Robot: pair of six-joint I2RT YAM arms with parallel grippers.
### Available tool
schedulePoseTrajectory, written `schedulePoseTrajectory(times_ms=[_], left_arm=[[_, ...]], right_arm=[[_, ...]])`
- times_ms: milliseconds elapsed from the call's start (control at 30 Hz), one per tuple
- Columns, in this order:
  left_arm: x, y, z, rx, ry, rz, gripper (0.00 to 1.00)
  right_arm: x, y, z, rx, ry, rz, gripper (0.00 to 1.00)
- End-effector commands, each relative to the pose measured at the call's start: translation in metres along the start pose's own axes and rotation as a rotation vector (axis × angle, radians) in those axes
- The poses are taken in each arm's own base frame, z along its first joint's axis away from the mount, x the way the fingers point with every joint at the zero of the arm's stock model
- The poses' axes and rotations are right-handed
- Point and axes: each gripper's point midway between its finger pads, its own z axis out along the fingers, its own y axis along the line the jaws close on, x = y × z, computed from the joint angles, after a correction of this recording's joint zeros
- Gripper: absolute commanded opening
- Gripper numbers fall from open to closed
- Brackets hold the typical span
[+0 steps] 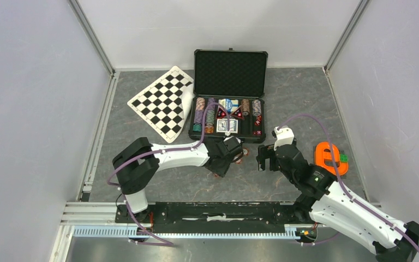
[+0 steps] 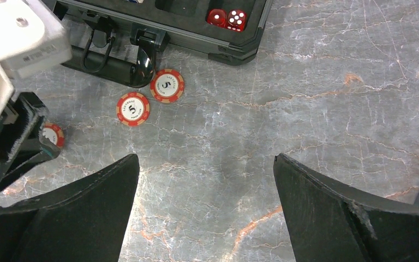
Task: Pack up texas hold em set
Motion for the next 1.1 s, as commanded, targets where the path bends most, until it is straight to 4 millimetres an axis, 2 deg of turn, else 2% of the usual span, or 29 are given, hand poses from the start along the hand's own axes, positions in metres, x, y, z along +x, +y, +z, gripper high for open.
schedulePoseTrajectory(times_ms=[0, 167, 333, 500, 667, 833, 1067], left_arm=[[-0.03, 0.006, -0.027, 0.012, -0.094, -0.008, 0.37], [-0.05, 0.021, -0.043, 0.022, -0.151, -0.039, 0.37], [-0.084, 0.047, -0.062, 0.016, -0.231, -0.078, 0.37], [-0.119, 0.072, -0.073, 0.005, -0.288, -0.103, 0.37], [-0.149, 0.093, -0.071, -0.013, -0.32, -0.126, 0.37], [-0.169, 0.116, -0.068, -0.033, -0.346, -0.161, 0.37], [-0.18, 0.131, -0.05, -0.048, -0.337, -0.174, 0.37]], right_arm=[[-0.009, -0.001, -0.001, 0.015, -0.028, 0.019, 0.99], [-0.011, -0.001, -0.001, 0.014, -0.03, 0.016, 0.99], [-0.012, -0.001, 0.0, 0.016, -0.027, 0.01, 0.99], [-0.013, -0.001, 0.0, 0.019, -0.028, 0.004, 0.99], [-0.013, -0.001, 0.001, 0.025, -0.026, -0.001, 0.99], [-0.01, -0.001, 0.004, 0.03, -0.014, -0.006, 0.99], [-0.011, -0.001, 0.006, 0.036, -0.014, -0.012, 0.99]])
